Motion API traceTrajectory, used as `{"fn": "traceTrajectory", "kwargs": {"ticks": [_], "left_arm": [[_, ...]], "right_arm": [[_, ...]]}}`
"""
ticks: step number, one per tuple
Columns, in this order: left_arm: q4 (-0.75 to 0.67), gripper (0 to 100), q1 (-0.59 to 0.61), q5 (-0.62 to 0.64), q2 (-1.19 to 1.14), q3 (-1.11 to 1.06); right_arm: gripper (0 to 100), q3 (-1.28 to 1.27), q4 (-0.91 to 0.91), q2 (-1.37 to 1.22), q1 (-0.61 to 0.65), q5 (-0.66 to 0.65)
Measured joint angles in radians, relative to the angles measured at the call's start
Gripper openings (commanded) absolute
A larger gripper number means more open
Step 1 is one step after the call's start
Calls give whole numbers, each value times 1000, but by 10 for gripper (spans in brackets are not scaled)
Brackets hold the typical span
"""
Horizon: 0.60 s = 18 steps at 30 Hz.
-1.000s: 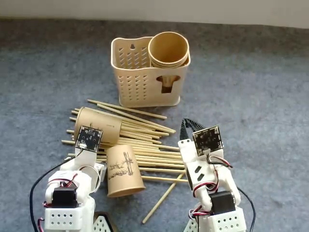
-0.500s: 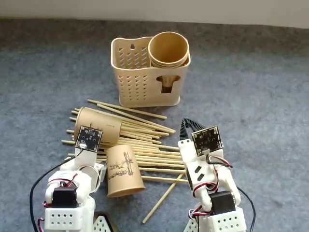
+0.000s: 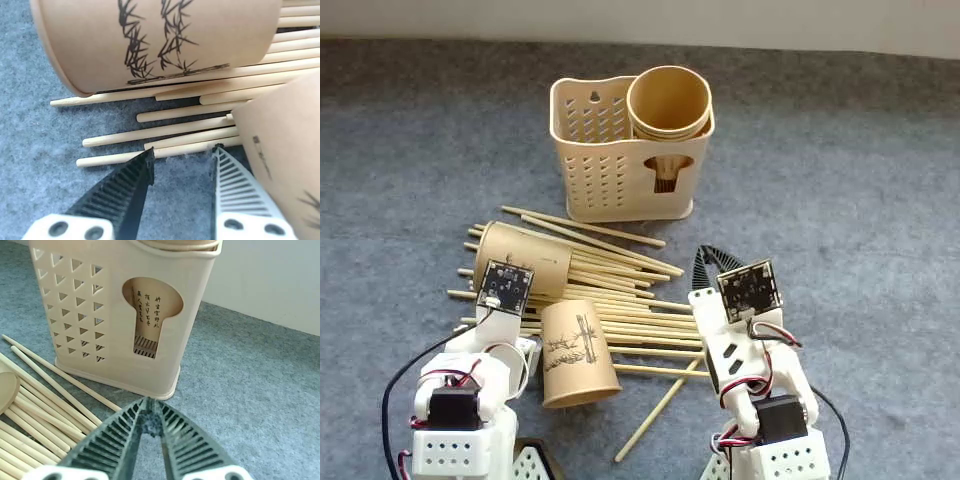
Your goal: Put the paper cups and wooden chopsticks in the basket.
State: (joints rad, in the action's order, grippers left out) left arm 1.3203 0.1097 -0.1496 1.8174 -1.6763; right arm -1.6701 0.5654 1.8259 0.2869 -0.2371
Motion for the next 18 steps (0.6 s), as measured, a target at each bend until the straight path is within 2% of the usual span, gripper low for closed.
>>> {"fn": "traceTrajectory", "kwargs": {"ticks": [11,18], "left_arm": [[3,189,-3,0,0,31],[3,191,83,0,6,164]], "right_arm": [[7,0,0,0,0,0],[8,0,0,0,0,0]]}}
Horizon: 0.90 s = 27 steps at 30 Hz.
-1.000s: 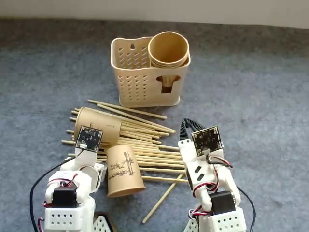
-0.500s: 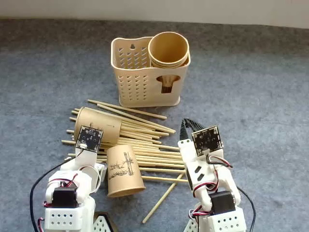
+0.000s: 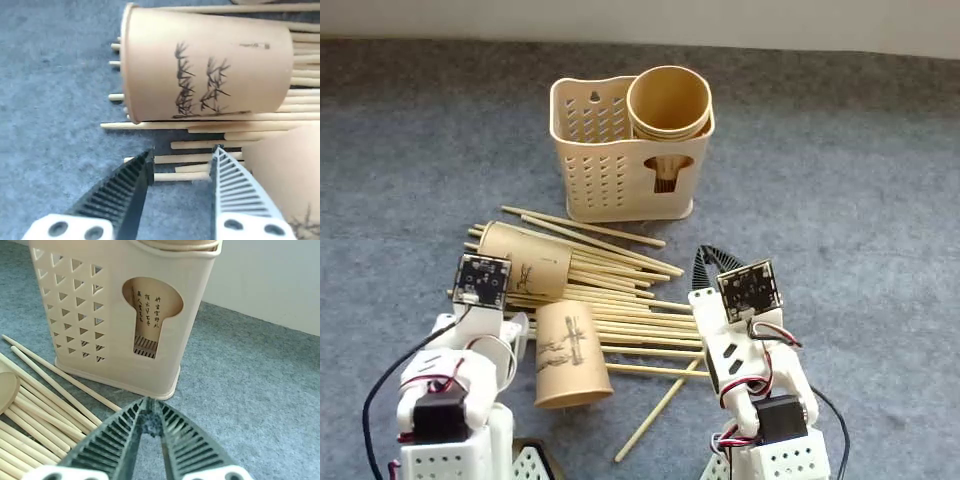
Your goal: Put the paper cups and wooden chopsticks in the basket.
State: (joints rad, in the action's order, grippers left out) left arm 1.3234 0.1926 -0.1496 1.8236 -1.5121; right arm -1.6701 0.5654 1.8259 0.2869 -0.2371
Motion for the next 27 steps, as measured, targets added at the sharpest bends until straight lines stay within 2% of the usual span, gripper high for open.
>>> {"fn": "traceTrajectory", "kwargs": {"ticks": [3,6,8,12,15,21,27], "left_arm": [[0,189,32,-21,0,58],[0,190,31,-138,2,133],[12,192,31,-170,2,178],[95,192,32,-198,2,276],[178,193,26,-264,2,345],[233,194,17,-348,-3,451],[361,194,-23,-367,-250,667]], "right_arm": [[8,0,0,0,0,0],[8,0,0,0,0,0],[8,0,0,0,0,0],[8,0,0,0,0,0],[8,0,0,0,0,0],[9,0,0,0,0,0],[9,0,0,0,0,-2]]}}
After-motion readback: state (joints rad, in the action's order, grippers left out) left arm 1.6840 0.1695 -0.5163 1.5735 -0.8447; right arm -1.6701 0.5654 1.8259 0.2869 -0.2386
